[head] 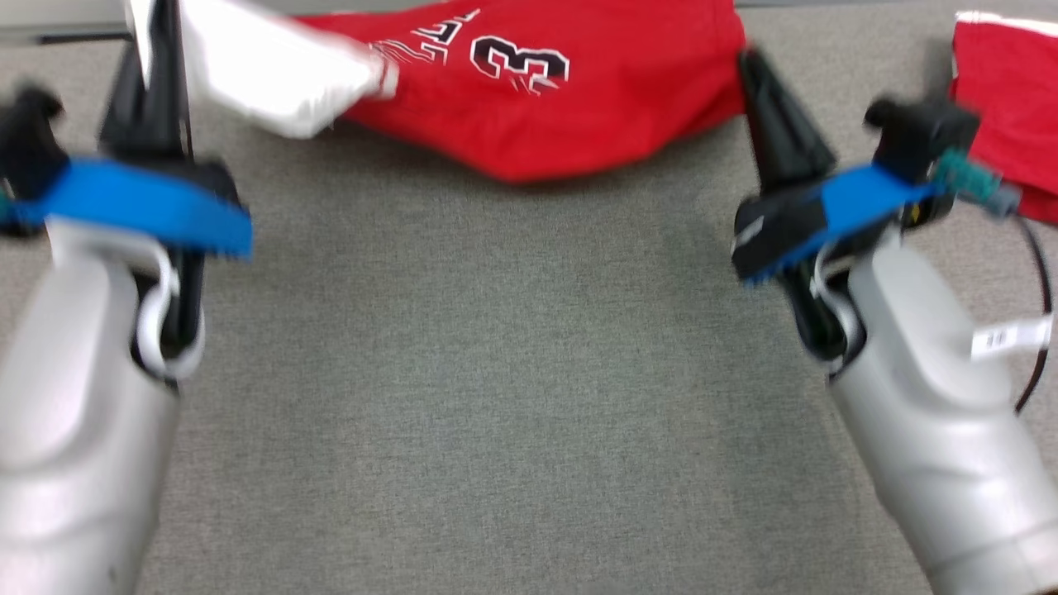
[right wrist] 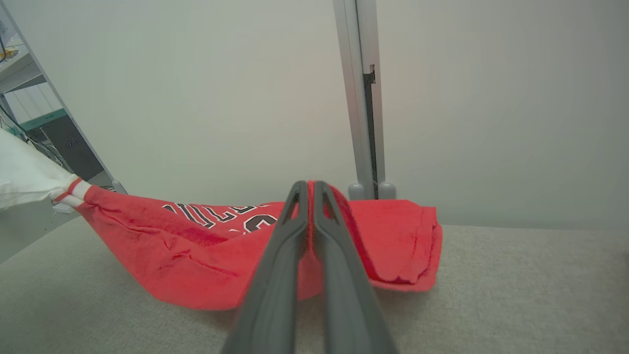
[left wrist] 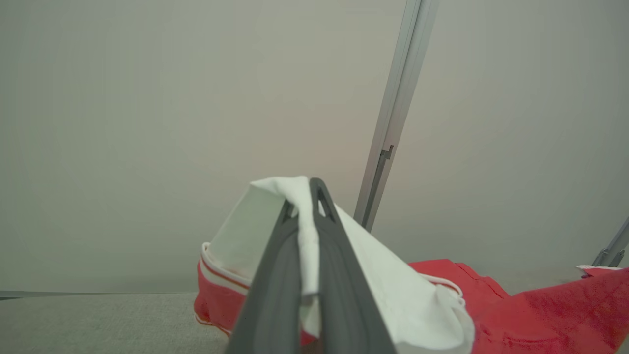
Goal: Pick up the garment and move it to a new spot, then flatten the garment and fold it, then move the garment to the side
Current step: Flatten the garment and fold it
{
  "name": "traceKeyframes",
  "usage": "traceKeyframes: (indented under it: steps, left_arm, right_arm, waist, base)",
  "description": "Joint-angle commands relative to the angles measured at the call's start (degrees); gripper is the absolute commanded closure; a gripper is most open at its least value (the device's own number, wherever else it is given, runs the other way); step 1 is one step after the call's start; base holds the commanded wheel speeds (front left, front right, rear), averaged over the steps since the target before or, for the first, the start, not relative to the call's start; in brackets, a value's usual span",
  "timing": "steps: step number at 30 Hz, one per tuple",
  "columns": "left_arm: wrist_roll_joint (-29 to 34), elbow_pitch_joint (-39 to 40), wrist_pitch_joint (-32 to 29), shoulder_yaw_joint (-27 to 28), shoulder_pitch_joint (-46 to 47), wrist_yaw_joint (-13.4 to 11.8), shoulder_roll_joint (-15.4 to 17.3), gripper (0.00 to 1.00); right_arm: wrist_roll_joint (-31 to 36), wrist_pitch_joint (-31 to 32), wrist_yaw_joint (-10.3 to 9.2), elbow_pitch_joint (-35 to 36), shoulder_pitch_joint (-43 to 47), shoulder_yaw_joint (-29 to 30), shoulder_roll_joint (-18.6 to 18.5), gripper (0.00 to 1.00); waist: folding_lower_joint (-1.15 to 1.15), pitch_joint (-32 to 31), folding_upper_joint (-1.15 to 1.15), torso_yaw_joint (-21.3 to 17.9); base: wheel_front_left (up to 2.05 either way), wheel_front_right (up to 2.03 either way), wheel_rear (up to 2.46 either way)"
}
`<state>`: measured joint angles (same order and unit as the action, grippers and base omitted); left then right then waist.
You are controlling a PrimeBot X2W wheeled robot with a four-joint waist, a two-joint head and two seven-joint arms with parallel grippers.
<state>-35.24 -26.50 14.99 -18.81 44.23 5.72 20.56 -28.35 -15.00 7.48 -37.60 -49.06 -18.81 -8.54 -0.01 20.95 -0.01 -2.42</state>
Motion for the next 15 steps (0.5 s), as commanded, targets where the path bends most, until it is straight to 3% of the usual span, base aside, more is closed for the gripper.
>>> traceKeyframes:
  steps: [1, 8, 15]
  left_arm:
    - [1.2, 2.0, 0.2, 1.4, -4.1, -0.5, -0.6, 1.0]
    - [4.6, 10.9, 0.2, 8.6, -27.3, -2.1, -5.3, 1.0]
    - [6.0, 15.5, 0.2, 13.1, -41.3, -2.9, -9.8, 1.0]
  right_arm:
    - [-1.2, -0.2, 0.03, 1.9, 3.4, -0.6, -1.1, 1.0]
    - [-5.6, -0.2, 0.03, 10.7, 22.2, -1.8, -2.7, 1.0]
    - [-6.7, -0.2, 0.03, 15.5, 35.0, -0.2, -3.6, 1.0]
  waist:
    - [0.01, -1.6, 0.01, -0.7]
    - [0.01, -6.9, 0.01, -0.5]
    - [0.01, -11.3, 0.01, 0.0]
  base:
    - [0.0, 0.0, 0.0]
    - [0.0, 0.0, 0.0]
    - [0.0, 0.0, 0.0]
